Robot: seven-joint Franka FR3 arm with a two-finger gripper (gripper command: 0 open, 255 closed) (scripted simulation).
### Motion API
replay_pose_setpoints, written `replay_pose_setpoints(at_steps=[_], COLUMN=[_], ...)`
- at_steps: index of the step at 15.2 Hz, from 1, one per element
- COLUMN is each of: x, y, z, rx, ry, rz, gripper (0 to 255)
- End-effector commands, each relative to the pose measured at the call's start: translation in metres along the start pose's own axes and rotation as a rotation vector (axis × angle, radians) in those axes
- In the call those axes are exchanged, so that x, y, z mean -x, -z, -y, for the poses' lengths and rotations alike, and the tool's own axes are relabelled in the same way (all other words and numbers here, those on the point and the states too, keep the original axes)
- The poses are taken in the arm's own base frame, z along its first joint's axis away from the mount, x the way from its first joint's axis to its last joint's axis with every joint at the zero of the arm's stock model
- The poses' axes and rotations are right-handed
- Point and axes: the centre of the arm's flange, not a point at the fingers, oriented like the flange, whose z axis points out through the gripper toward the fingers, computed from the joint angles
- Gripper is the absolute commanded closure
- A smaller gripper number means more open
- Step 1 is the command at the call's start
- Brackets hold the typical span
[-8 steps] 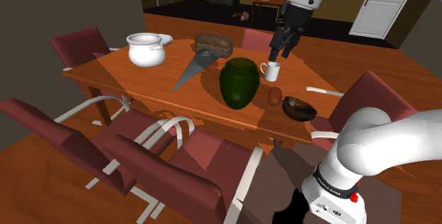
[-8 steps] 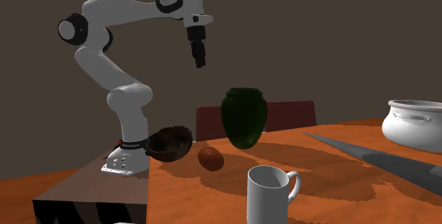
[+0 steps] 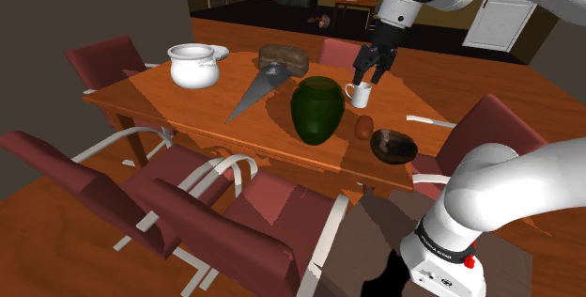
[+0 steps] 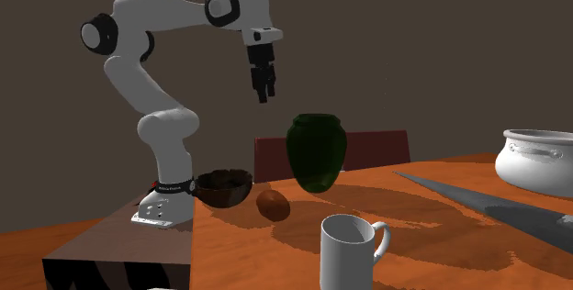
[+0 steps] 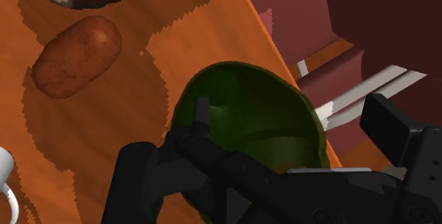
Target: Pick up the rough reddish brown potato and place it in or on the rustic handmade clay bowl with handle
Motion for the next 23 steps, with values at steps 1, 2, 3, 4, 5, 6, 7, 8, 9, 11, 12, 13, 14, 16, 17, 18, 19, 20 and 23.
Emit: replay_pose_setpoints(at_steps=[1,2,3,4,5,6,7,8,9,11,12,13,14,16,17,18,19,20,23], x=[-0.012,-0.017,-0.022,-0.026,-0.03,-0.034,-0.038,-0.041,-0.044,-0.049,-0.051,-0.052,-0.054,-0.056,-0.056,-0.057,-0.056,-0.056,-0.054], y=[-0.011,-0.017,-0.023,-0.03,-0.036,-0.043,-0.05,-0.057,-0.064,-0.078,-0.086,-0.093,-0.101,-0.117,-0.125,-0.133,-0.141,-0.15,-0.174], z=[-0.026,-0.038,-0.05,-0.063,-0.075,-0.087,-0.099,-0.112,-0.124,-0.149,-0.161,-0.173,-0.186,-0.21,-0.222,-0.234,-0.246,-0.258,-0.29], rx=[-0.02,-0.03,-0.04,-0.05,-0.06,-0.07,-0.08,-0.09,-0.1,-0.12,-0.13,-0.14,-0.15,-0.17,-0.18,-0.19,-0.2,-0.21,-0.238], ry=[-0.048,-0.072,-0.095,-0.119,-0.142,-0.166,-0.189,-0.213,-0.236,-0.283,-0.307,-0.33,-0.354,-0.401,-0.424,-0.448,-0.471,-0.495,-0.561], rz=[0.001,0.002,0.003,0.003,0.004,0.005,0.006,0.007,0.008,0.01,0.011,0.012,0.013,0.014,0.015,0.016,0.017,0.018,0.021], gripper=[0,0,0,0,0,0,0,0,0,0,0,0,0,0,0,0,0,0,0])
